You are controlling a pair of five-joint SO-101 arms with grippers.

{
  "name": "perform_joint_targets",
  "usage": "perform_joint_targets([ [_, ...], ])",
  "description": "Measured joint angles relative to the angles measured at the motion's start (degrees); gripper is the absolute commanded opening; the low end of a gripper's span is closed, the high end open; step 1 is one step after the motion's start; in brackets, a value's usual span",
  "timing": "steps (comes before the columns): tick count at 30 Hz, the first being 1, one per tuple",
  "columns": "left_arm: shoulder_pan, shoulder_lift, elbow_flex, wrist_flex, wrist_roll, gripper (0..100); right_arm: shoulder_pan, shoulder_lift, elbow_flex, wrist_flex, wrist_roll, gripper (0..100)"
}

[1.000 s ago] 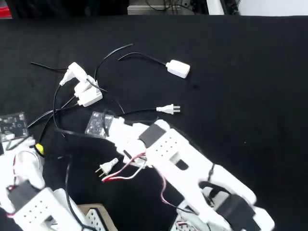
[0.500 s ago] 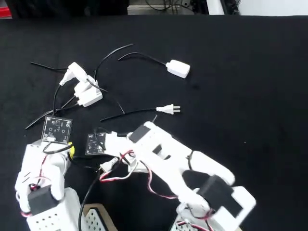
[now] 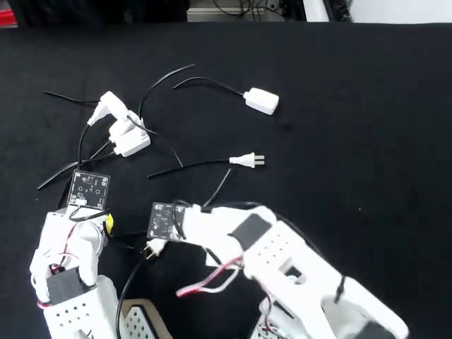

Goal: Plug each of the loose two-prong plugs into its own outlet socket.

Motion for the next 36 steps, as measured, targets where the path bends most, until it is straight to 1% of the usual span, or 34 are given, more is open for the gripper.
perform_joint_targets([
  [3,0.00,0.09,3.25,-2.02,0.00,27,-1.32,-3.16,2.99,-1.85,-1.05,12.3],
  [9,0.09,0.18,3.52,-3.69,-0.26,27,-1.23,-3.52,5.80,-7.12,-1.32,12.4],
  [12,0.09,0.18,3.52,-3.69,-2.55,27,-1.23,-0.97,5.89,-9.41,0.18,12.4],
  [16,0.09,0.18,3.52,-3.69,-3.52,27,-1.05,4.22,4.57,-11.87,1.32,12.4],
  [19,0.26,0.18,3.52,-3.69,-3.52,27,1.49,10.81,0.26,-12.92,2.81,12.4],
  [21,0.35,0.18,3.52,-3.69,-3.52,27,2.81,15.82,-2.99,-12.75,4.31,12.4],
  [27,0.35,0.18,3.52,-3.69,-3.52,27,2.99,26.90,-9.93,-12.40,6.15,12.1],
  [31,0.35,0.18,3.52,-3.69,-3.52,27,2.99,28.31,-10.81,-11.78,7.65,12.3],
  [36,0.35,0.18,3.52,-3.69,-3.52,27,2.99,29.10,-13.01,-9.14,12.04,12.3],
])
